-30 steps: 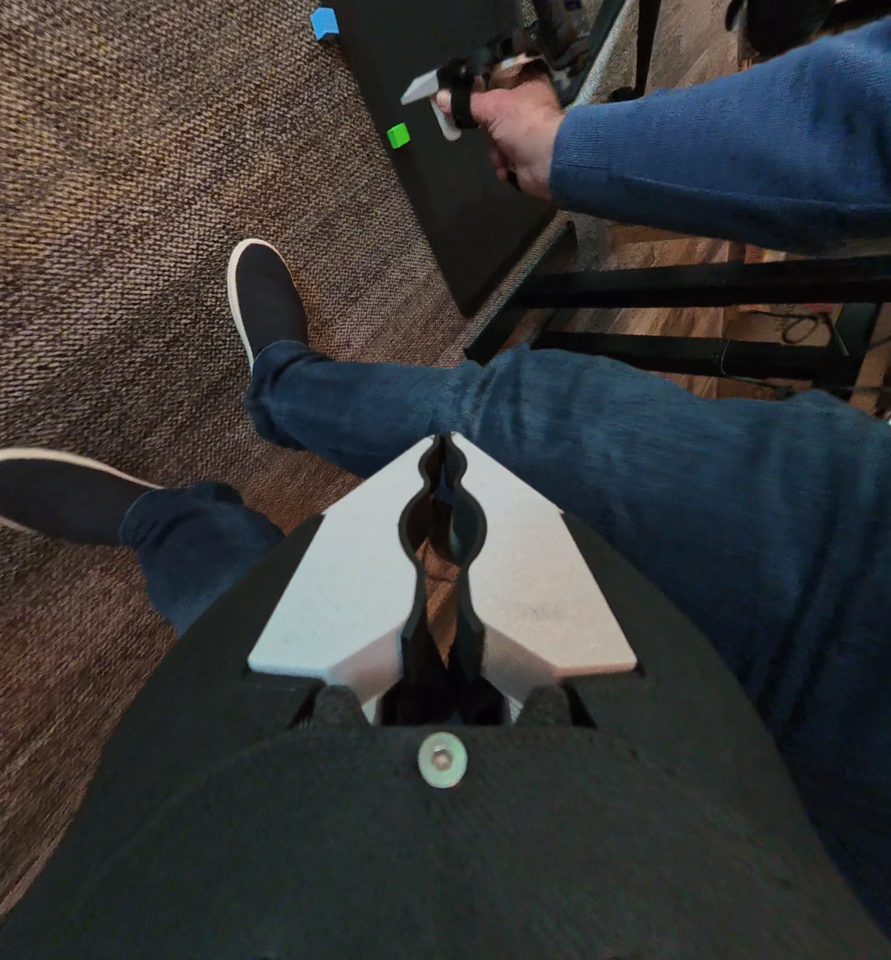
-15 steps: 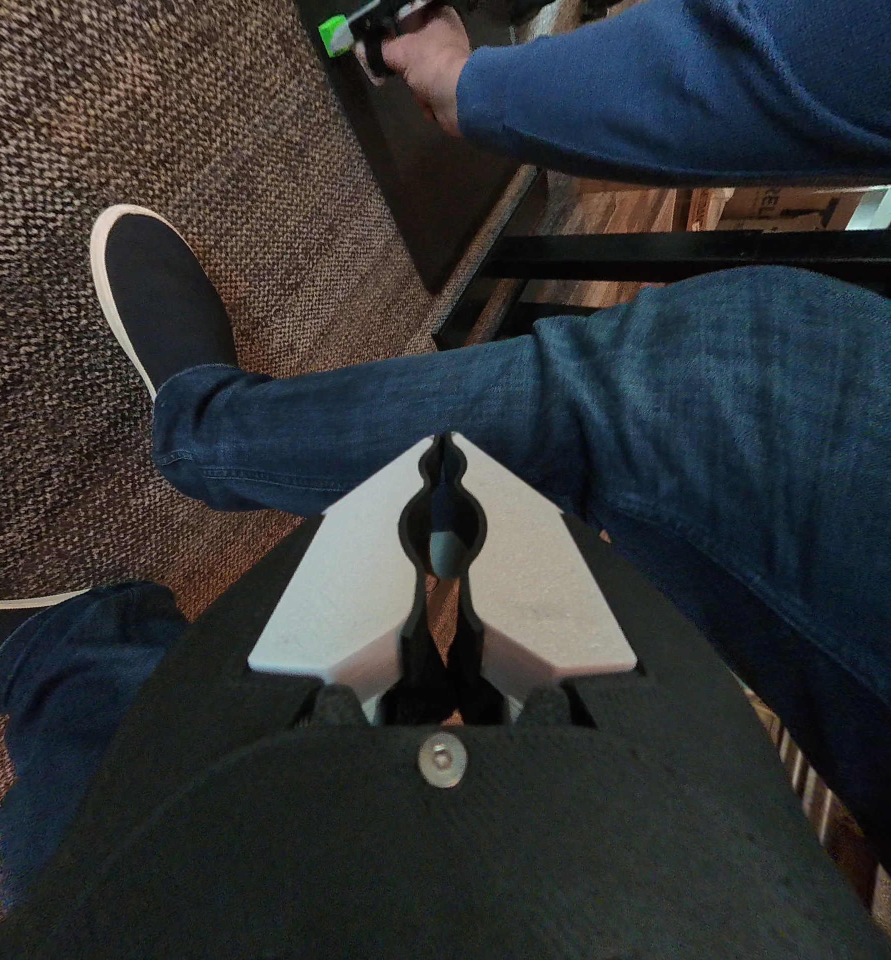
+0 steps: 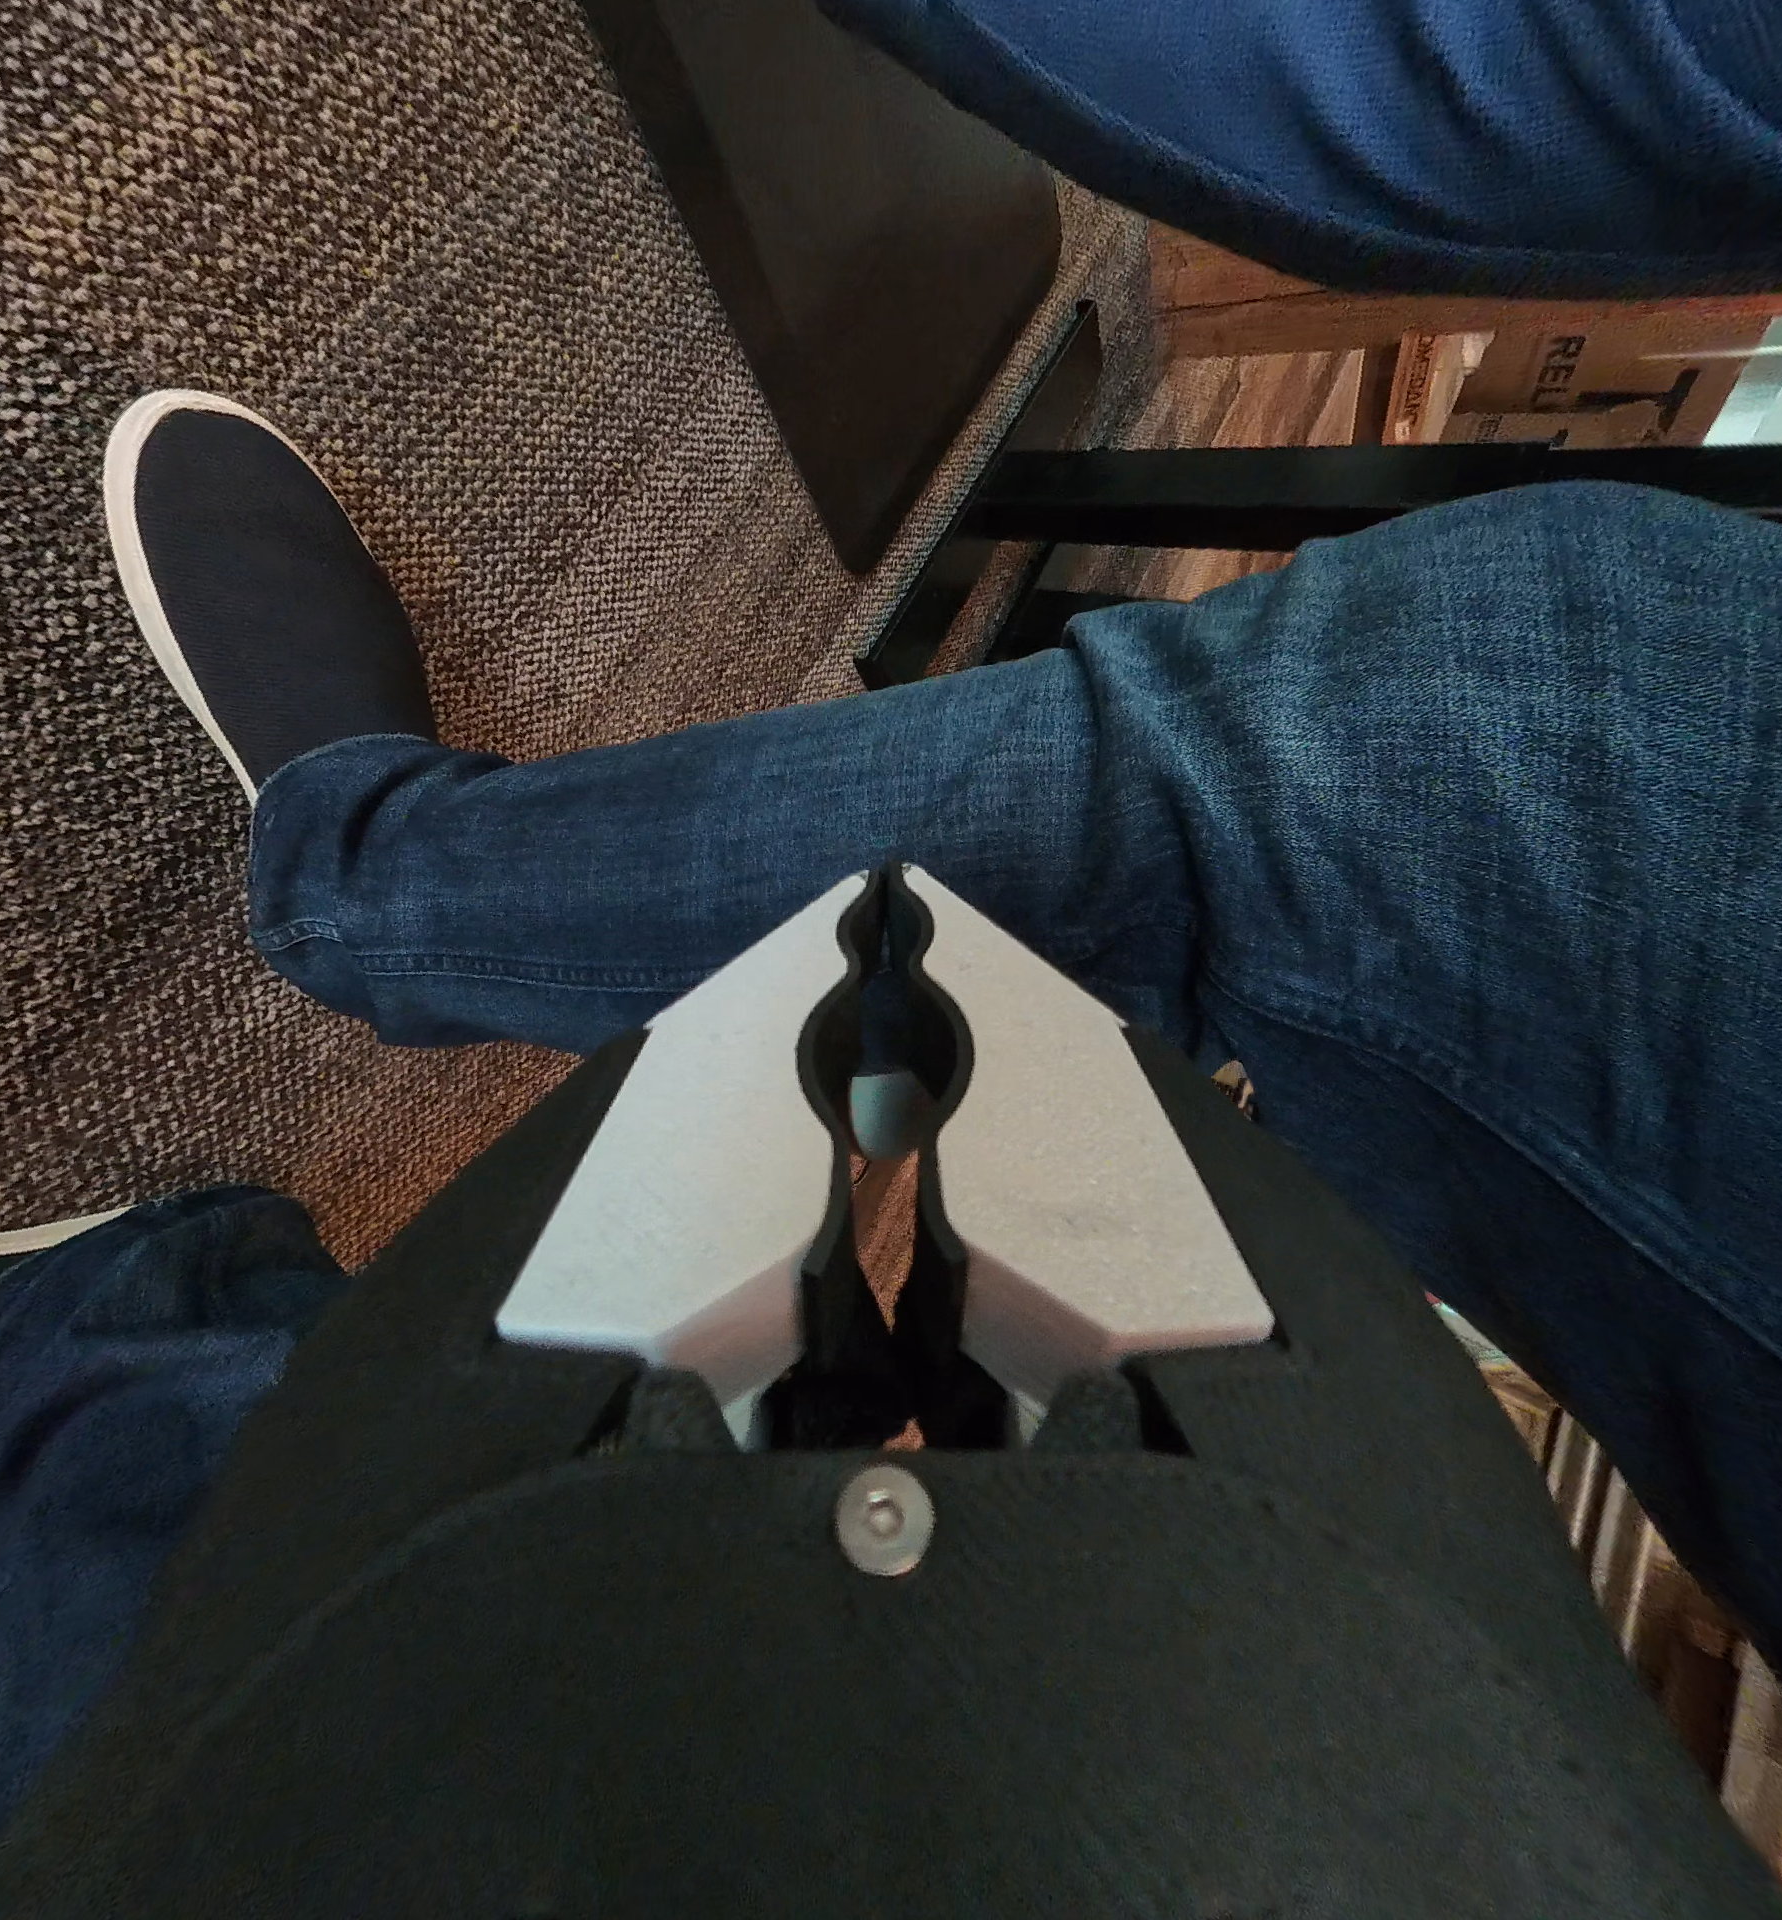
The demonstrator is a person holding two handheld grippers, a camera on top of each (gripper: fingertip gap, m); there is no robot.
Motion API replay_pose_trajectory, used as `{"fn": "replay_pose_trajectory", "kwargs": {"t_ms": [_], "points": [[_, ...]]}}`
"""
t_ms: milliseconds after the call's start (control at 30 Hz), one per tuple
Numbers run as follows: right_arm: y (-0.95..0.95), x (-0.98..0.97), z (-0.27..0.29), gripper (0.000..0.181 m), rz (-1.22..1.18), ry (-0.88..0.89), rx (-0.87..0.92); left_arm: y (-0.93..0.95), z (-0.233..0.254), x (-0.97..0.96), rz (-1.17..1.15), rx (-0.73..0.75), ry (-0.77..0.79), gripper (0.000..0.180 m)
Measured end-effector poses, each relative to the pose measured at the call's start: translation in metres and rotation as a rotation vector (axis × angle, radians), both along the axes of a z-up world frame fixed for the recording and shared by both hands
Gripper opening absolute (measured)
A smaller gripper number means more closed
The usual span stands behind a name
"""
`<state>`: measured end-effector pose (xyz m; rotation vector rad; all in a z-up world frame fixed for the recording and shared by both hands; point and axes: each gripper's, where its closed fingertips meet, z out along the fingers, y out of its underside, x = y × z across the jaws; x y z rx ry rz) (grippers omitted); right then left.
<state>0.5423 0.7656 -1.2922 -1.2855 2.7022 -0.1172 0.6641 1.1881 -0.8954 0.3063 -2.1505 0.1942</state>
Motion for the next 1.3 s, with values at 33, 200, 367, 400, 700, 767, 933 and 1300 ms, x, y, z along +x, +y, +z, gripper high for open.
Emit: {"fn": "replay_pose_trajectory", "kwargs": {"t_ms": [33, 200, 367, 400, 700, 767, 933, 1300], "points": [[0.000, 0.004, 0.002, 0.027, -0.010, -0.024, -0.001, 0.001, -0.001, -0.001, 0.005, 0.004, 0.001, 0.000], [0.004, 0.009, -0.003, 0.040, -0.060, -0.004, 0.024, 0.005, -0.004, -0.003, 0.026, 0.018, 0.009, 0.000], [-0.001, 0.007, -0.022, 0.032, -0.170, 0.039, 0.034, 0.008, -0.007, -0.003, 0.026, 0.031, 0.018, 0.000], [-0.005, 0.008, -0.023, 0.029, -0.196, 0.033, 0.022, 0.008, -0.007, -0.003, 0.026, 0.032, 0.022, 0.000], [-0.007, 0.034, 0.005, 0.027, -0.168, -0.043, -0.005, 0.002, -0.003, 0.005, 0.031, 0.008, 0.028, 0.000], [0.001, 0.061, 0.034, 0.027, -0.129, -0.105, -0.031, -0.003, 0.004, 0.009, 0.046, -0.011, 0.026, 0.000], [0.039, 0.150, 0.140, 0.027, -0.029, -0.258, -0.065, -0.015, 0.026, 0.024, 0.094, -0.065, 0.009, 0.000], [0.181, 0.329, 0.426, 0.027, 0.255, -0.432, -0.033, 0.002, 0.105, 0.061, 0.097, -0.121, -0.022, 0.000]]}}
